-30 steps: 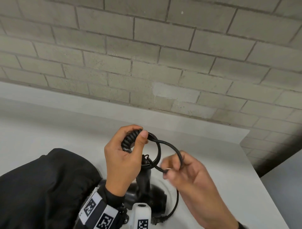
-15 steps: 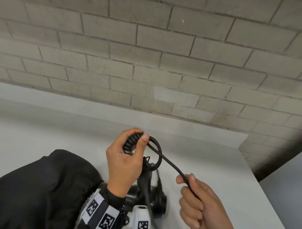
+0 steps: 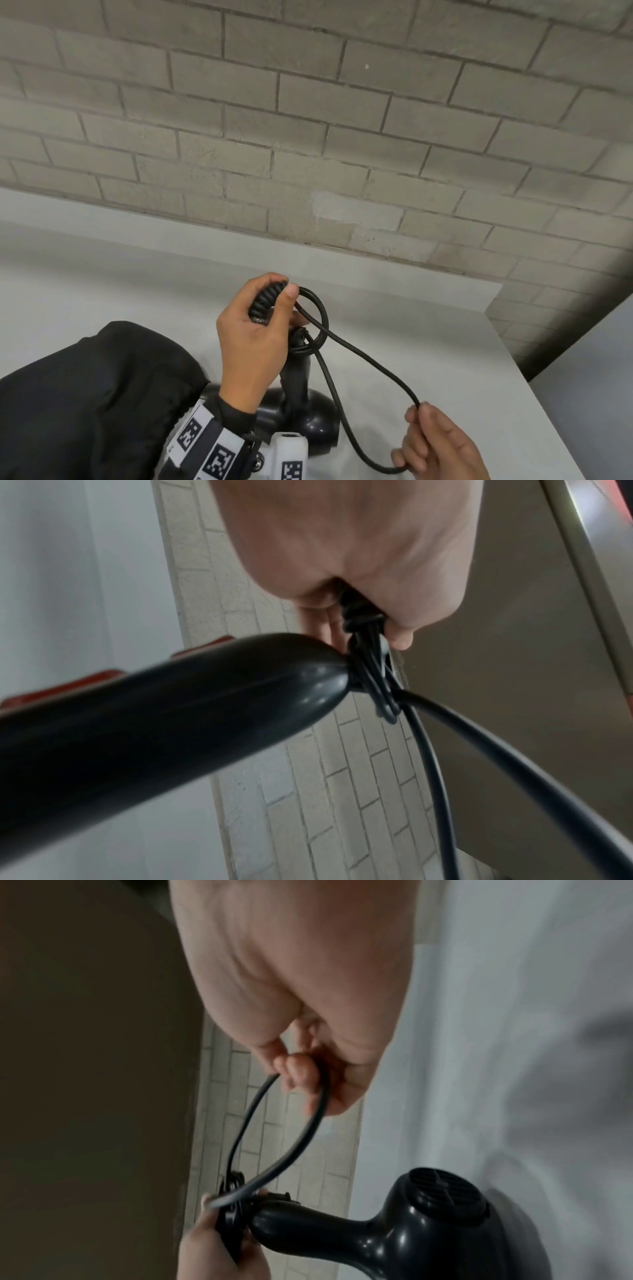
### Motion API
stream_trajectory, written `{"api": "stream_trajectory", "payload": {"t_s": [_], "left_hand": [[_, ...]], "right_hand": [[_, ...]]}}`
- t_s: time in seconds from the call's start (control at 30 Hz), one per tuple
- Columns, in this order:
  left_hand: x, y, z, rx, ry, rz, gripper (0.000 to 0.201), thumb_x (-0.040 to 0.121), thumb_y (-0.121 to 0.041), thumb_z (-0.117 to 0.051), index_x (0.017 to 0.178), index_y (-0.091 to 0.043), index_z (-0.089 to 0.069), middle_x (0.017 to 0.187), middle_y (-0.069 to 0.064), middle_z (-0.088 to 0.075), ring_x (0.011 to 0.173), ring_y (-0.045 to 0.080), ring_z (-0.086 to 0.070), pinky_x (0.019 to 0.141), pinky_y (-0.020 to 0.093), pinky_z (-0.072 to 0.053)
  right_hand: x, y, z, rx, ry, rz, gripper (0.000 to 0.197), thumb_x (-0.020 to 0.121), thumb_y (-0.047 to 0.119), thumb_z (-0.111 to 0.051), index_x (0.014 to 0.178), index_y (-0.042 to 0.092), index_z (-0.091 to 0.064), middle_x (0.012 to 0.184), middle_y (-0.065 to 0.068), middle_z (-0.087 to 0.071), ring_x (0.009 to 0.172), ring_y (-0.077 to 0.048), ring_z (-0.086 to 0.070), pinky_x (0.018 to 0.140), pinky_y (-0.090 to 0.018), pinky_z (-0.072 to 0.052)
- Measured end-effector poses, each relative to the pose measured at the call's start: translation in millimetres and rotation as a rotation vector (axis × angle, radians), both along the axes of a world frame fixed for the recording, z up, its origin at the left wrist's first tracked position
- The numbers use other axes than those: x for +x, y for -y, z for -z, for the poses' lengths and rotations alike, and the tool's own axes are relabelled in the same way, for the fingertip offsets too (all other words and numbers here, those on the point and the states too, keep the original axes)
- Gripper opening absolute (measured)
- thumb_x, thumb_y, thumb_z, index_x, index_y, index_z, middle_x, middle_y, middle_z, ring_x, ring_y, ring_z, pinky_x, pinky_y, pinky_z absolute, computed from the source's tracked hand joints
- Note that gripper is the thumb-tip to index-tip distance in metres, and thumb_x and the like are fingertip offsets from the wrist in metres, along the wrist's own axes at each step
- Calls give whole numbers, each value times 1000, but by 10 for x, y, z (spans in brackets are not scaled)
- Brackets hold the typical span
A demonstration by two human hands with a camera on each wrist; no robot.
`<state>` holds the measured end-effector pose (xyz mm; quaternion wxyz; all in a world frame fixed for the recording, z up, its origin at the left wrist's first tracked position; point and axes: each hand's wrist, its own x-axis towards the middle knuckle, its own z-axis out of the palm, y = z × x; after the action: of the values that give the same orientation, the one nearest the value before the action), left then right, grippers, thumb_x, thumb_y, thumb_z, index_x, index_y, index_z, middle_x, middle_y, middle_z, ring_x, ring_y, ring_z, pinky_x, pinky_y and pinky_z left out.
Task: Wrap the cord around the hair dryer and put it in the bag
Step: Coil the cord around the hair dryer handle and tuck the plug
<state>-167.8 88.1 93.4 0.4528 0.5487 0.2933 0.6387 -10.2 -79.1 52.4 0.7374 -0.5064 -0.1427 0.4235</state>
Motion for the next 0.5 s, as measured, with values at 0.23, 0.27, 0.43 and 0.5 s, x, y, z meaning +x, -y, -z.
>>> {"api": "stream_trajectory", "payload": {"t_s": [0.23, 0.27, 0.43, 0.5], "left_hand": [[69, 81, -31, 36, 5, -66, 15, 84, -29, -68, 95, -19, -67, 76, -4, -70, 51, 21, -69, 58, 22, -55], [74, 91, -34, 46, 1, -74, 15, 84, -28, -68, 95, -18, -67, 76, -5, -70, 51, 20, -69, 57, 21, -55], [90, 135, -33, 84, -27, -113, 11, 85, -28, -68, 94, -22, -67, 73, -4, -70, 51, 17, -69, 57, 22, -55], [76, 139, -22, 83, -41, -124, 10, 85, -28, -69, 93, -24, -67, 72, -4, -70, 54, 15, -70, 59, 24, -57]], "right_hand": [[-319, -193, -81, -48, 936, 508, 23, 78, 26, -75, 94, 31, -59, 95, 5, -64, 81, -10, -60, 74, -9, -46], [-421, -217, -153, 3, 979, 493, 17, 76, 36, -70, 89, 30, -61, 86, 7, -64, 76, -12, -60, 69, -10, -45], [-685, -394, -352, -145, 955, -211, 5, 91, 38, -59, 89, 36, -64, 89, 17, -69, 76, -3, -66, 68, -16, -51], [-673, -434, -407, -106, 919, -314, 17, 98, 30, -52, 85, 31, -64, 76, 5, -68, 62, -3, -58, 65, -22, -50]]}}
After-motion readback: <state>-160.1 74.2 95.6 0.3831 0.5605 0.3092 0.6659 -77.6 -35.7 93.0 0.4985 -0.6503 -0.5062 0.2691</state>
